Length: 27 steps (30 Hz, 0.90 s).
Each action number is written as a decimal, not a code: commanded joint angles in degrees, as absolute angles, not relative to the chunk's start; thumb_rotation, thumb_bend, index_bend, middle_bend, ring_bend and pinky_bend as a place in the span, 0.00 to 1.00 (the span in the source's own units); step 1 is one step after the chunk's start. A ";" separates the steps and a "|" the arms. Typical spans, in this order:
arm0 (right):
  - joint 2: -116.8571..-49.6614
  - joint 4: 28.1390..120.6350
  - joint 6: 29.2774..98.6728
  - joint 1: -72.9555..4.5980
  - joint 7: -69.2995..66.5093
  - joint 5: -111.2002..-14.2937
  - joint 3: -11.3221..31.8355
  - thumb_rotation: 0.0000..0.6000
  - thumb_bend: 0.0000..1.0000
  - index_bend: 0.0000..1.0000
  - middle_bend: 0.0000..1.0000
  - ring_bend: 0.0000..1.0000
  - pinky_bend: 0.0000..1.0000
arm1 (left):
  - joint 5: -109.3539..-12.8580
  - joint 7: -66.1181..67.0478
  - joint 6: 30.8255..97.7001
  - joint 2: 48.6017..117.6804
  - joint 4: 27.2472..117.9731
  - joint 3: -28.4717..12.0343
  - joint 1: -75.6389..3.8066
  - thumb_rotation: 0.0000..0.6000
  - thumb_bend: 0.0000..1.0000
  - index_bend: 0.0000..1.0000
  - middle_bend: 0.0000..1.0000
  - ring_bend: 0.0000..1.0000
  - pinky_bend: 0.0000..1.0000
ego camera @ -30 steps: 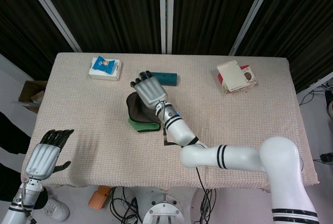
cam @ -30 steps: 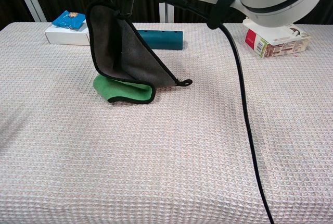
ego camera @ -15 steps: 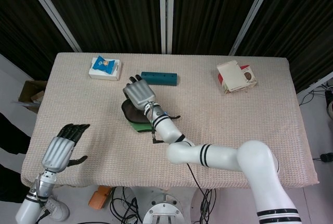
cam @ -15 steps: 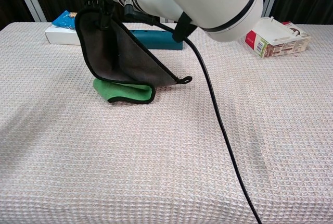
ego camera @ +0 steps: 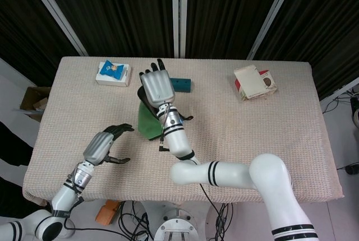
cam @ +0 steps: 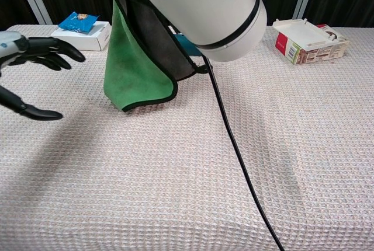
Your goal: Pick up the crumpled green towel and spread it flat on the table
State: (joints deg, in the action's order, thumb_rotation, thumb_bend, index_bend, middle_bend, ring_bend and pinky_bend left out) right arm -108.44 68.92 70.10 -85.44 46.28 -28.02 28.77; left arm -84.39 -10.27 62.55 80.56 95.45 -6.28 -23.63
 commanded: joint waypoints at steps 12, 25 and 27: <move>-109.87 72.56 79.86 -86.65 57.10 -31.09 31.97 1.00 0.63 0.84 0.46 0.22 0.13 | -72.01 -11.55 53.82 85.28 93.56 -10.55 -30.33 1.00 0.03 0.24 0.18 0.21 0.21; -123.24 53.71 72.33 -97.09 56.61 -29.36 38.64 1.00 0.63 0.80 0.44 0.21 0.13 | -57.12 -9.48 47.04 87.49 91.74 -13.98 -34.46 0.53 0.00 0.23 0.15 0.17 0.21; -123.86 52.58 72.13 -97.75 55.89 -29.59 39.78 1.00 0.62 0.79 0.44 0.21 0.13 | -54.87 -7.70 46.84 87.79 91.66 -14.51 -35.61 0.41 0.00 0.21 0.13 0.15 0.21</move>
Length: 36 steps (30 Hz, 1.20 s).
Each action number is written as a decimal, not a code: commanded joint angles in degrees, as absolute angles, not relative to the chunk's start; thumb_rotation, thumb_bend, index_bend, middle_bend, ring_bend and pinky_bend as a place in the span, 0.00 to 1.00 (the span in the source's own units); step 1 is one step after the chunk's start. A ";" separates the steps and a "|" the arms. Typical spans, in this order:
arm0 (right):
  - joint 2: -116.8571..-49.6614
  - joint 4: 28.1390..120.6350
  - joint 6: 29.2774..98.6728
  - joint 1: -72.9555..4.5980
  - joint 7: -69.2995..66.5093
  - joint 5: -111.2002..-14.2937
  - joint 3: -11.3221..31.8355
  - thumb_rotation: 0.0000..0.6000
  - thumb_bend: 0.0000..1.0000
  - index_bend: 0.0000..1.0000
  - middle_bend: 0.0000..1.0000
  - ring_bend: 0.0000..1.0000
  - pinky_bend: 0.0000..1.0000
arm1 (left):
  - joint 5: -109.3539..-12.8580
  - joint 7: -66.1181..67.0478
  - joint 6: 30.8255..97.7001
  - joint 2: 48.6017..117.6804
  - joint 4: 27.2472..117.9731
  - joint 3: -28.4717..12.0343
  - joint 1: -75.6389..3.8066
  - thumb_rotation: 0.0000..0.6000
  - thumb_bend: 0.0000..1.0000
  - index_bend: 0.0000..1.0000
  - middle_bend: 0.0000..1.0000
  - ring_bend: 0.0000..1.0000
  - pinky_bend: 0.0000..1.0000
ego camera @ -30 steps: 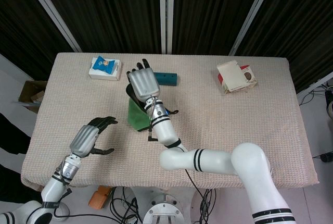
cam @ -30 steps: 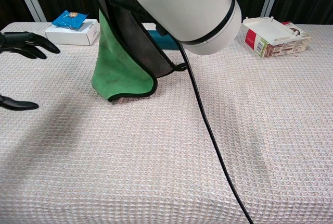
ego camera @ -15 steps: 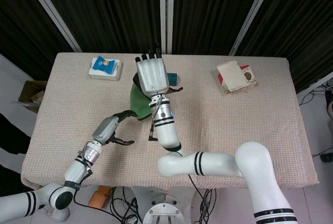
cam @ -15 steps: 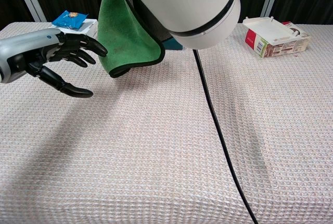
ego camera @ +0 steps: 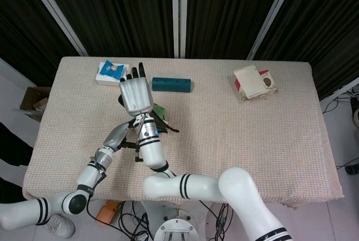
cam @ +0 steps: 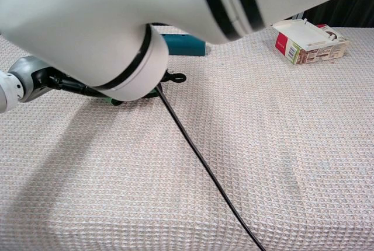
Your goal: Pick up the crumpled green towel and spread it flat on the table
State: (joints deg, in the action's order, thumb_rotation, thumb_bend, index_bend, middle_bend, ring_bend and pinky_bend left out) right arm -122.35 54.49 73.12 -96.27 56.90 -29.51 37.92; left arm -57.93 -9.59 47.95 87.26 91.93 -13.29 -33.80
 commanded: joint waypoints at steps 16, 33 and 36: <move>-123.53 54.94 74.24 -94.68 52.87 -31.54 42.18 1.00 0.63 0.79 0.44 0.21 0.14 | -31.64 13.74 56.82 97.35 87.39 -19.50 -45.30 0.37 0.00 0.18 0.14 0.14 0.22; -120.43 63.53 76.35 -89.51 53.01 -33.13 41.33 1.00 0.63 0.79 0.44 0.21 0.16 | -33.49 7.80 57.08 103.68 76.87 -21.50 -44.16 0.50 0.07 0.35 0.25 0.21 0.23; -119.83 64.99 76.67 -88.62 52.95 -33.33 41.14 1.00 0.63 0.79 0.44 0.21 0.16 | -34.78 6.40 57.21 104.25 75.84 -21.87 -43.66 0.50 0.11 0.37 0.28 0.21 0.23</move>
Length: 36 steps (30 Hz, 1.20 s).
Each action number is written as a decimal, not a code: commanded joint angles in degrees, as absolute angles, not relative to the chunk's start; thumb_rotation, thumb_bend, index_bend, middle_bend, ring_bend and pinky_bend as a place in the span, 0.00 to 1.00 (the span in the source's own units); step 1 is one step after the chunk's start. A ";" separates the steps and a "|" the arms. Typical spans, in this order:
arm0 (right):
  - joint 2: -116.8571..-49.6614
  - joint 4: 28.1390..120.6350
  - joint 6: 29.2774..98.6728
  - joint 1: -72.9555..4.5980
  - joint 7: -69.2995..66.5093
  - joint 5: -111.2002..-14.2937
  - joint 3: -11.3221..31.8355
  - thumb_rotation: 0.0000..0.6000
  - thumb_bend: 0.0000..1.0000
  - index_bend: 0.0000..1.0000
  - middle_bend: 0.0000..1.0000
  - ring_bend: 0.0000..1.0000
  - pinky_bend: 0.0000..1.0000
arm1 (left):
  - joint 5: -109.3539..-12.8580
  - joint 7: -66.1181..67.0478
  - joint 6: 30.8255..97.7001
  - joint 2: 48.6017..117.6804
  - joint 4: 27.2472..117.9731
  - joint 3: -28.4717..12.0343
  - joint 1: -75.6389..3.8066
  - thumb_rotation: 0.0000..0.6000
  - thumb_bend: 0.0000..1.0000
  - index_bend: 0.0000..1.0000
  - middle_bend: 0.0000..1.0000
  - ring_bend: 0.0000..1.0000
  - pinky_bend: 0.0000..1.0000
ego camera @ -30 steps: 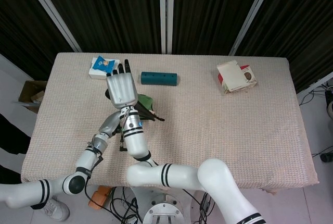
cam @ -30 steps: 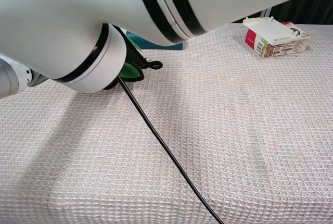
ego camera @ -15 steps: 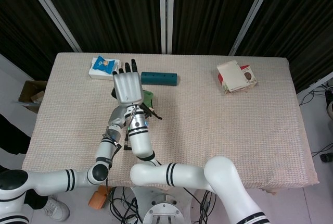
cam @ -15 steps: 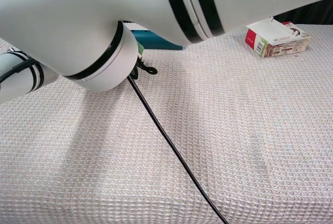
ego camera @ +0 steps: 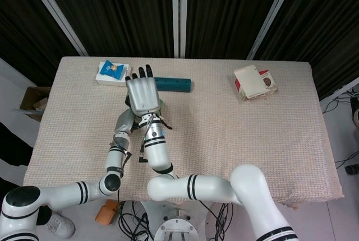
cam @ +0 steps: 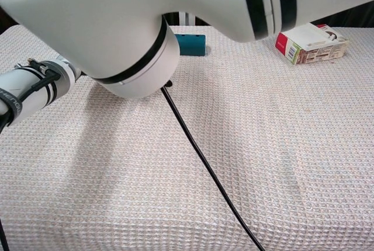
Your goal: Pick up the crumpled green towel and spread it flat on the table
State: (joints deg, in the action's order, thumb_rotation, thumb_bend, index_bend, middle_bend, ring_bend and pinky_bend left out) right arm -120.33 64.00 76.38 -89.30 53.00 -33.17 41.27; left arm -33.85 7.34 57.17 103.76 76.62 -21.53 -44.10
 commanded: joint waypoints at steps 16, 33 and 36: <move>-112.38 78.70 79.67 -79.57 53.16 -34.56 37.60 1.00 0.63 0.79 0.44 0.21 0.17 | -45.97 -0.74 56.51 101.54 77.41 -19.67 -38.93 0.80 0.45 0.59 0.47 0.32 0.25; -94.55 97.78 76.71 -64.42 45.06 -39.86 30.91 1.00 0.63 0.77 0.44 0.21 0.18 | -61.89 4.69 62.34 85.00 87.85 -16.53 -35.44 0.81 0.44 0.59 0.44 0.31 0.22; -93.77 94.38 74.25 -64.68 41.69 -41.35 31.78 1.00 0.63 0.77 0.44 0.21 0.18 | -59.95 6.33 62.52 85.54 85.24 -19.05 -37.16 0.81 0.44 0.59 0.44 0.31 0.22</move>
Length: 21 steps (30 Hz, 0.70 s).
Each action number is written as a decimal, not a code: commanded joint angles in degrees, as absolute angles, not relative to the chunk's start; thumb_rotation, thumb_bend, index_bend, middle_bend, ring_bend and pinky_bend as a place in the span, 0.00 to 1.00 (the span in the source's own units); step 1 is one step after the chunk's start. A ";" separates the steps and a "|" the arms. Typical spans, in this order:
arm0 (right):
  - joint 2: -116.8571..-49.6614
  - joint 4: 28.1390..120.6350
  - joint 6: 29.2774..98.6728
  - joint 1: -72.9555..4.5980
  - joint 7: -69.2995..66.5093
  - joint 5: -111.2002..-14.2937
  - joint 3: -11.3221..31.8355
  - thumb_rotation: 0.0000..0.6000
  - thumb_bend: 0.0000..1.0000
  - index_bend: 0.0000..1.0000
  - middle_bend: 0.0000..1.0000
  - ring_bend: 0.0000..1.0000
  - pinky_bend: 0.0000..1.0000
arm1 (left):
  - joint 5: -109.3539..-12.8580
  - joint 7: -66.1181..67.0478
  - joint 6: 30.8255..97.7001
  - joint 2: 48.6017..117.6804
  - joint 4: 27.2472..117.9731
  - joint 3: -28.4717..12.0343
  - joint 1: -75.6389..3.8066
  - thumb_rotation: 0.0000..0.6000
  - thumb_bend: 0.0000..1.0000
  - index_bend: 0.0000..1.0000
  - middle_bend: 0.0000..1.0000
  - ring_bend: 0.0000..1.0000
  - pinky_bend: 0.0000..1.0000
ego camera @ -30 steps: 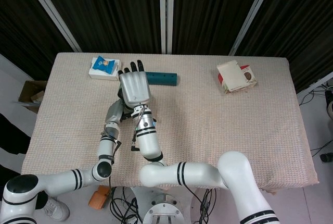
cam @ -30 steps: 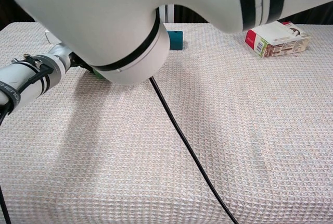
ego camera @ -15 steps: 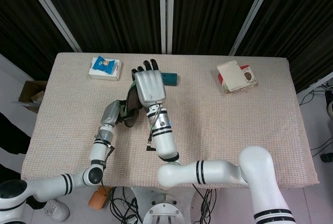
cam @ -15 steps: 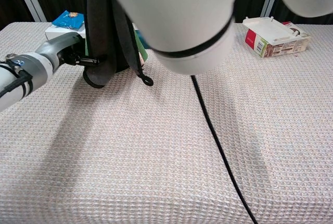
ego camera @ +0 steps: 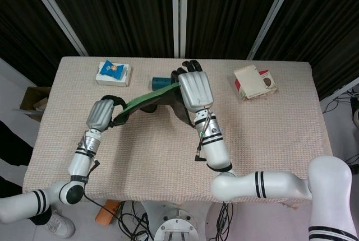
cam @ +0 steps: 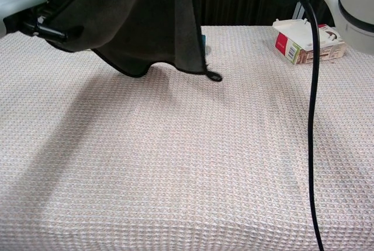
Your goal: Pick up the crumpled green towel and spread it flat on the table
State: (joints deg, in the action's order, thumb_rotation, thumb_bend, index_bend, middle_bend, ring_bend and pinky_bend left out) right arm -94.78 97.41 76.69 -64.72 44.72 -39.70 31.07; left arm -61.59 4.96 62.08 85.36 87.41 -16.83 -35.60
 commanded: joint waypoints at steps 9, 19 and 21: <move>-93.40 83.28 68.27 -66.89 28.61 -48.13 34.90 1.00 0.63 0.77 0.44 0.24 0.19 | -58.04 3.50 65.75 88.17 76.93 -26.68 -41.28 0.91 0.44 0.60 0.45 0.31 0.22; -92.88 79.29 62.24 -64.67 20.31 -53.21 28.64 1.00 0.62 0.77 0.44 0.24 0.18 | -67.26 1.67 72.76 91.82 70.63 -19.54 -38.62 0.96 0.44 0.60 0.45 0.31 0.22; -92.55 79.06 60.31 -63.51 17.84 -55.26 26.12 1.00 0.61 0.77 0.44 0.24 0.18 | -70.31 0.92 73.84 93.45 68.11 -16.02 -37.34 0.96 0.44 0.60 0.45 0.31 0.22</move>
